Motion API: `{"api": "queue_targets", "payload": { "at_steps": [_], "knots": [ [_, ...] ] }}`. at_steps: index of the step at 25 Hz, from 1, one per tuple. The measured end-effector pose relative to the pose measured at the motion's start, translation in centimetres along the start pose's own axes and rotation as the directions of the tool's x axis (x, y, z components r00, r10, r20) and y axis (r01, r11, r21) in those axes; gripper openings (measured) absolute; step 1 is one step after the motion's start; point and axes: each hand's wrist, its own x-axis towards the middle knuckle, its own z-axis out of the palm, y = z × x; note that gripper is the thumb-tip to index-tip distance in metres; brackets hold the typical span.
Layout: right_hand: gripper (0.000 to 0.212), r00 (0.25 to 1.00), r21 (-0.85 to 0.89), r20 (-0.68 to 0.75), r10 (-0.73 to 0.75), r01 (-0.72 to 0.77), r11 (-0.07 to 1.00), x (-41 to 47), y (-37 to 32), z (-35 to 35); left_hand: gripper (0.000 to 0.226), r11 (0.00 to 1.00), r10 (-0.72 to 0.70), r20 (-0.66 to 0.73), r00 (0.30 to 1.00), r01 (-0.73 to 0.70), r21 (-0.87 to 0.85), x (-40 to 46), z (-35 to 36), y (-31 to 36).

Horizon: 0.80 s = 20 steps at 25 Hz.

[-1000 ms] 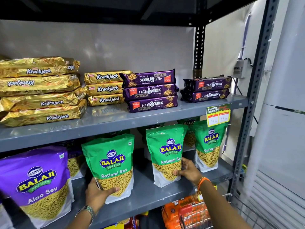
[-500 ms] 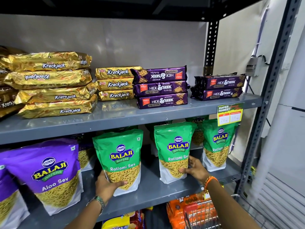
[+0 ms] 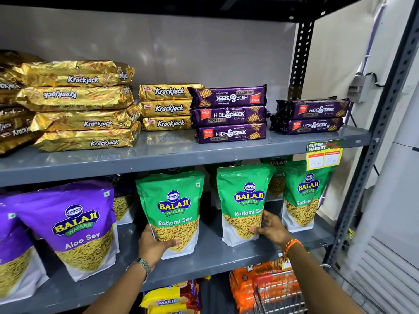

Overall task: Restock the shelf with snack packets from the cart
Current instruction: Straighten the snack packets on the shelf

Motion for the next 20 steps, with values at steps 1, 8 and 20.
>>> {"api": "queue_targets", "payload": {
  "at_steps": [1,8,20],
  "knots": [
    [0.066,1.000,0.009,-0.011,0.001,-0.001,1.000,-0.2,-0.1,0.0,0.086,1.000,0.003,-0.001,1.000,-0.003,0.007,-0.1,0.0,0.1],
    [0.060,0.775,0.130,-0.600,-0.201,0.342,0.931,-6.0,0.2,7.2,0.103,0.995,0.076,-0.043,0.996,-0.079,-0.064,-3.3,-2.7,1.7],
    [0.063,0.931,0.061,0.341,-0.130,0.116,0.991,-6.3,-1.7,36.5,0.050,0.987,-0.109,-0.414,0.904,0.047,-0.156,-5.4,-19.0,-1.5]
  ]
}}
